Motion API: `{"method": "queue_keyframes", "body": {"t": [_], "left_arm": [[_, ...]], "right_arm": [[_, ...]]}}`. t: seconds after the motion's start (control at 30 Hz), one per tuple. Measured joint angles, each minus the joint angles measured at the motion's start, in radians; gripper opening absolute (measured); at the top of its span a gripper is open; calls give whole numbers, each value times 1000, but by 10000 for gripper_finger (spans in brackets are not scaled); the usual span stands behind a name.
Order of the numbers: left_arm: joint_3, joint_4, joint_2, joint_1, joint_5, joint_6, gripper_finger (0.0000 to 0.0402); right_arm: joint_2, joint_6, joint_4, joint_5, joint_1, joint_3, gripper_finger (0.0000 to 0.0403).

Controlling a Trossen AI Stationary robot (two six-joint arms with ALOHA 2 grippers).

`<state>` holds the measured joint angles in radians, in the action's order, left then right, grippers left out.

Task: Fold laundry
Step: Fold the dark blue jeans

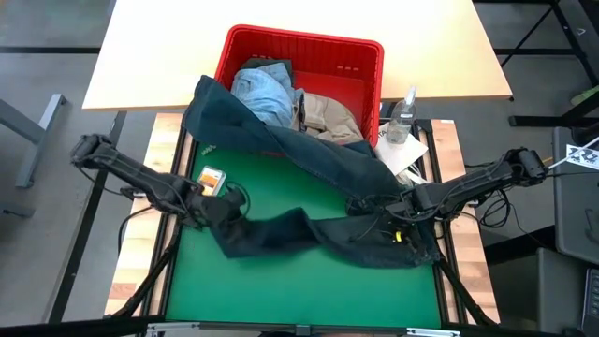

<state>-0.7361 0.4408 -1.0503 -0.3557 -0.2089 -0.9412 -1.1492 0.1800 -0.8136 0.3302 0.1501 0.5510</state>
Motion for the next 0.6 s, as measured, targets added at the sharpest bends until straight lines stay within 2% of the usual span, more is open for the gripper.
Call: {"method": "queue_keyframes", "body": {"t": [0.2, 0.43, 0.53, 0.6], "left_arm": [[0, 41, 89, 112, -177, 196, 3], [0, -24, 137, 217, -450, 593, 2], [-1, -95, 136, 244, -506, 803, 2], [-1, -130, 136, 254, -506, 921, 3]], "right_arm": [[0, -3, -27, 3, 0, -14, 186], [0, -4, -34, 3, 0, -16, 186], [0, -4, -35, 3, 0, -16, 186], [0, -15, -35, 3, 0, -16, 186]]}}
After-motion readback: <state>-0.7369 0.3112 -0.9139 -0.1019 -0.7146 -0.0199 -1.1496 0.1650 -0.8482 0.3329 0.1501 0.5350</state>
